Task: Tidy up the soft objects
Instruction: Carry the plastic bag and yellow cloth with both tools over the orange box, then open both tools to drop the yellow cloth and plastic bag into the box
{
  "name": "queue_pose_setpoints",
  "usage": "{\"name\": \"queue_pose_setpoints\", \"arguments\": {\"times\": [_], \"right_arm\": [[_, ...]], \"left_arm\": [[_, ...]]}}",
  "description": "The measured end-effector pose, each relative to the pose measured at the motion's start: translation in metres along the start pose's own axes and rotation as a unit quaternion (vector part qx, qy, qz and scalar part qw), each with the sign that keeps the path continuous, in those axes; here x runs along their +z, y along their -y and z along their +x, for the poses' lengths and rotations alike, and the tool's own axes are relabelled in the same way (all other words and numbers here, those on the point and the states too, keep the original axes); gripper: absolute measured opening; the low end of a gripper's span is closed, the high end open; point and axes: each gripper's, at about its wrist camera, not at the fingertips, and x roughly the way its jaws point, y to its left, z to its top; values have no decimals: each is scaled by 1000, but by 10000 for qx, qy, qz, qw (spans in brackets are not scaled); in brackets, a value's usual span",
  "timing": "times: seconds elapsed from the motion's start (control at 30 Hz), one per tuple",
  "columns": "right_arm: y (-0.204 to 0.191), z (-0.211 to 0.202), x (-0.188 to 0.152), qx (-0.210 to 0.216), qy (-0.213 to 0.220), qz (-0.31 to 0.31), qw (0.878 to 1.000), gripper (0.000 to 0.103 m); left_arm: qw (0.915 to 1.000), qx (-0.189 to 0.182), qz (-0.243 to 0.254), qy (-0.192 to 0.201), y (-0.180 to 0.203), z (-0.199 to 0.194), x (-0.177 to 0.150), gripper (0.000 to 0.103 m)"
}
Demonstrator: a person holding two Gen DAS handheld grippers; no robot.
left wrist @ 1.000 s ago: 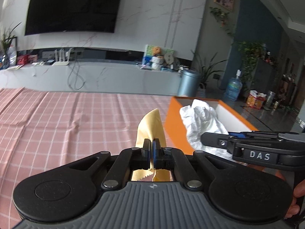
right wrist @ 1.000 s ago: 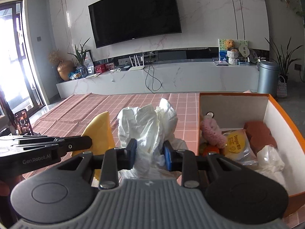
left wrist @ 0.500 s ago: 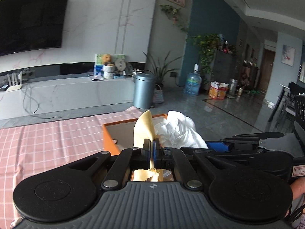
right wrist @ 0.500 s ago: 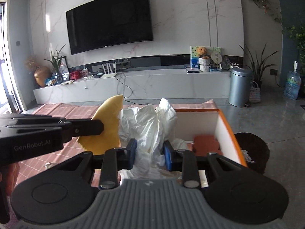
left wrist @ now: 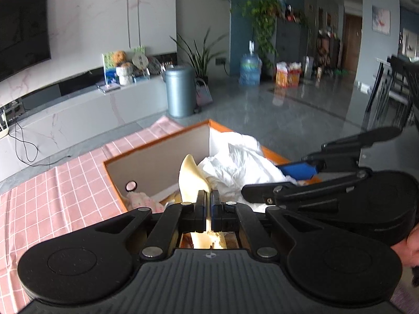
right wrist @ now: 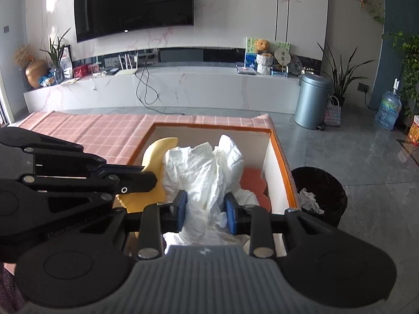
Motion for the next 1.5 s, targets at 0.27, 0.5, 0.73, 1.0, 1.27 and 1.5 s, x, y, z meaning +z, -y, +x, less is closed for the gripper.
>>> {"name": "queue_pose_setpoints", "arguments": {"times": [0.27, 0.5, 0.73, 1.0, 1.27, 1.5], "right_arm": [[11, 48, 3, -99, -529, -98, 9985, 30], [11, 83, 1, -195, -1166, -410, 9921, 32], [1, 94, 2, -179, -1477, -627, 9869, 34], [4, 96, 3, -176, -1605, -653, 9847, 42], [6, 87, 5, -222, -1599, -783, 9838, 56], [3, 68, 11, -326, -1414, -930, 9850, 72]], "left_arm": [[9976, -29, 272, -640, -7, 31, -5, 3], [9907, -99, 562, -1232, -8, 56, -10, 4], [9843, -95, 912, -1506, -2, 66, -12, 7], [9831, -65, 1151, -1425, 1, 63, -17, 19], [9889, 61, 950, -1138, -11, 44, -10, 68], [9942, 122, 676, -825, -18, 23, -7, 75]]}}
